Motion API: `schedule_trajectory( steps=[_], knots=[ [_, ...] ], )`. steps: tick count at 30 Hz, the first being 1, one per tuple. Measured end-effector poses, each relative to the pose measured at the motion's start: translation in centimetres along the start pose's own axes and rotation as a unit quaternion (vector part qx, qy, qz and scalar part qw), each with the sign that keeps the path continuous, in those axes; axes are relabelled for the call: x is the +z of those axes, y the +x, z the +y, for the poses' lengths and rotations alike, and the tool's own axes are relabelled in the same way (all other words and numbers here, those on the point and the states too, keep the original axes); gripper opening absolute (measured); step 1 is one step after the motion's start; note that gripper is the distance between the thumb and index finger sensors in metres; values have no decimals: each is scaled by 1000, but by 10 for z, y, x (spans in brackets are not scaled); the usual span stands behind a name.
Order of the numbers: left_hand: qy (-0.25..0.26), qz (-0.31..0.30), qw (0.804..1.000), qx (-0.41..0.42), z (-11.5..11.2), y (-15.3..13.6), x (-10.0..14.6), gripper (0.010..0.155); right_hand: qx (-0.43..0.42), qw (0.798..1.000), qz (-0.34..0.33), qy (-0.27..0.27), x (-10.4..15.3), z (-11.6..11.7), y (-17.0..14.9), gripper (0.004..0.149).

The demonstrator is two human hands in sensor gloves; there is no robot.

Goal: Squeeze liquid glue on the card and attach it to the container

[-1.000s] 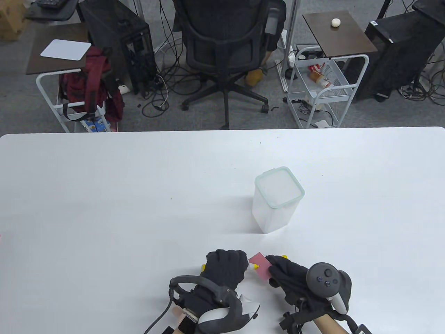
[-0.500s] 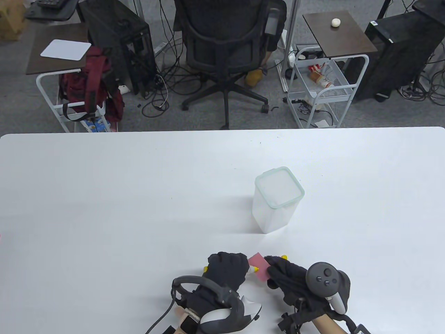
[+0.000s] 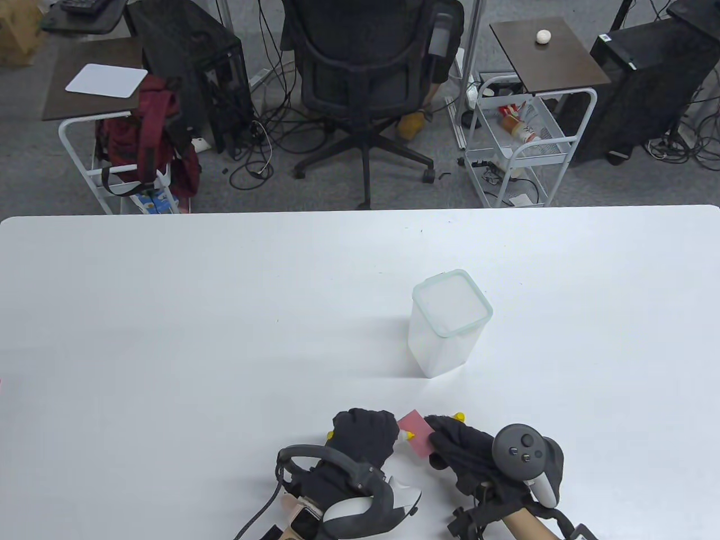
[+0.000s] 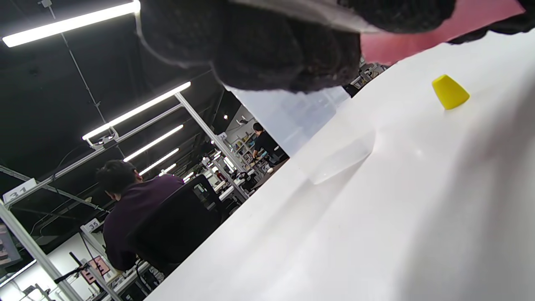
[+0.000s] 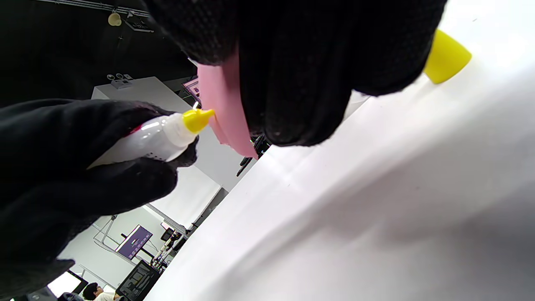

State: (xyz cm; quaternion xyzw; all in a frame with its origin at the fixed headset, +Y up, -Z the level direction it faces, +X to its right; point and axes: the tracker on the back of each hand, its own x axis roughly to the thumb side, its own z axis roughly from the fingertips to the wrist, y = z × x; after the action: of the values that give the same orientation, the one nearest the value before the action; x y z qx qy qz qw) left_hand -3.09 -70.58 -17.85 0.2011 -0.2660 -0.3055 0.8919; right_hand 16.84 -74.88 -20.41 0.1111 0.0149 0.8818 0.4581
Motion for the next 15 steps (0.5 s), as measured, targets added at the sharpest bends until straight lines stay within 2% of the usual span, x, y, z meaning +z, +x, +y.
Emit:
schedule_trajectory(
  steps=[6, 15],
  knots=[
    [11, 4, 1000, 6, -1, 0, 0, 58, 0, 1000, 0, 1, 0, 1, 0, 39],
    [-3, 16, 1000, 12, -5, -4, 0, 59, 0, 1000, -1, 1, 0, 1, 0, 39]
  ],
)
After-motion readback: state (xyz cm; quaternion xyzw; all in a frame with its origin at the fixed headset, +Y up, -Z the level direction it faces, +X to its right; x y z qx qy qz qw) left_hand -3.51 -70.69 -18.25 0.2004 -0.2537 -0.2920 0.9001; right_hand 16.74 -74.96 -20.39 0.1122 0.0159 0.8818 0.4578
